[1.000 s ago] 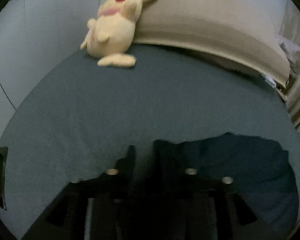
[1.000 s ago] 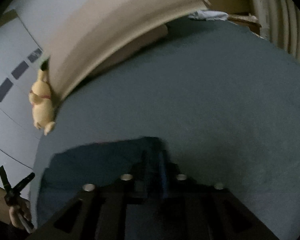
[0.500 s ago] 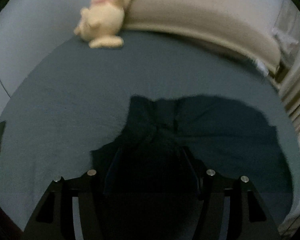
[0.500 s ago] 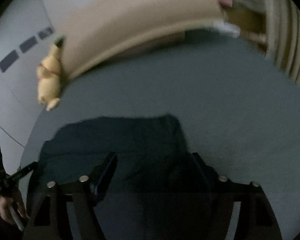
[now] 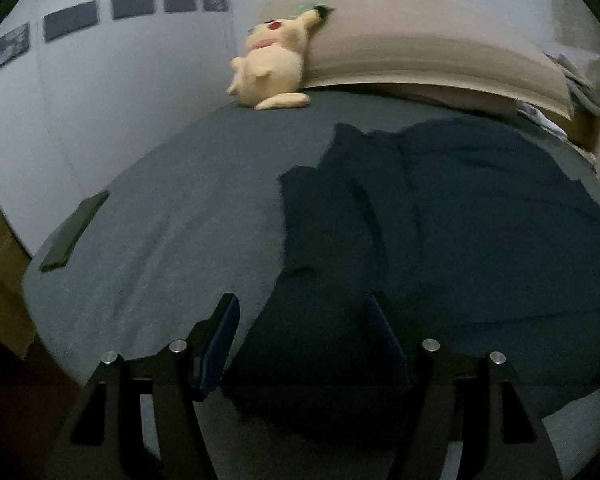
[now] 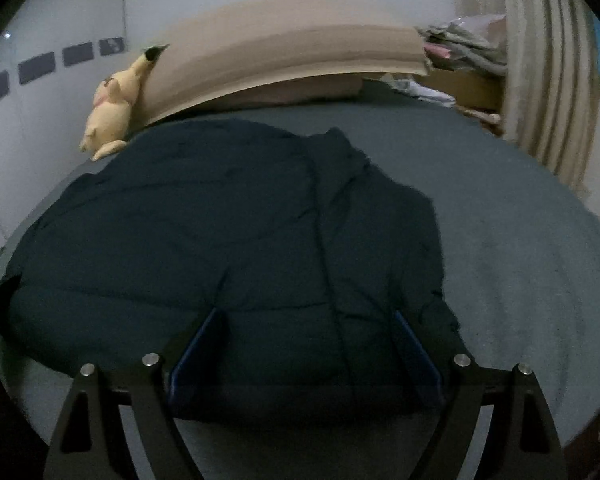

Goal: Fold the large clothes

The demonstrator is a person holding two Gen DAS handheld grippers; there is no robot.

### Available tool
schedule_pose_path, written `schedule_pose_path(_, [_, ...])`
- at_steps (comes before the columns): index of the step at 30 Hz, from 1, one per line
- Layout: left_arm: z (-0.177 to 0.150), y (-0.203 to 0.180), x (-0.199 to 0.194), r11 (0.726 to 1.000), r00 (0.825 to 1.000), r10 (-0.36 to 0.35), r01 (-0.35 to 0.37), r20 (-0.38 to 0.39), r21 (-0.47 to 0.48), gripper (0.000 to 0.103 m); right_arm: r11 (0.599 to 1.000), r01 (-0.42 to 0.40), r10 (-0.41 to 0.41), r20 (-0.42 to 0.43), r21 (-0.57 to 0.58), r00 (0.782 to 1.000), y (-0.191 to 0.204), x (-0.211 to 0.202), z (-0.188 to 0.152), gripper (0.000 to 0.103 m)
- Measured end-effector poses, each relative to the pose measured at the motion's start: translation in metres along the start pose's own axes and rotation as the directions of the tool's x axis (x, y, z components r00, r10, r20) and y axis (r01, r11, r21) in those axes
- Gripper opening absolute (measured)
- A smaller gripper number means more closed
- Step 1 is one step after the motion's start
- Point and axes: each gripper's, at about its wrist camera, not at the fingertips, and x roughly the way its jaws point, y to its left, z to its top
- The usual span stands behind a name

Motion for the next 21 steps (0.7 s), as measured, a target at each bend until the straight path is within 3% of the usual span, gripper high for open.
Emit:
schedule_pose_path(3, [0.008,-0.009,-0.024,1.0,0.997,-0.002,0.002,0.075,0.001,0.067,1.0,-0.013,0.013,0.062,-0.001,0.998,0.012,-0.02,0.011,0.088])
schedule_pose_path(6, [0.005,-0.036,-0.038,0.997,0.99,-0.03,0.021,0.135,0.072,0.068,0.998,-0.053,0.058,0.125,-0.042,0.99,0.039,-0.036,0.01,0.089])
schedule_pose_path(10, [-0.014,-0.068,-0.012,0.981,0.998,0.004,-0.017,0.064,0.195,0.068,0.993,-0.059,0.064,0.046,-0.106,0.997,0.064,-0.009,-0.015,0.089])
schedule_pose_path(15, [-0.021,-0.063,-0.014,0.98,0.998,0.017,-0.027,0.053,0.196,0.068,0.994,-0.06,0.061,0.01,-0.09,0.998,0.063,-0.003,-0.012,0.092])
schedule_pose_path(18, [-0.001,-0.057,-0.018,0.989,0.999,-0.039,0.036,0.017,0.146,0.068,0.993,-0.089,0.087,-0.034,-0.076,0.996,0.058,-0.007,0.011,0.092])
schedule_pose_path(21, [0.034,-0.065,-0.023,0.988,0.993,-0.105,0.098,0.047,0.123,0.068,0.99,-0.12,0.121,0.003,-0.072,0.993,0.059,-0.013,0.05,0.092])
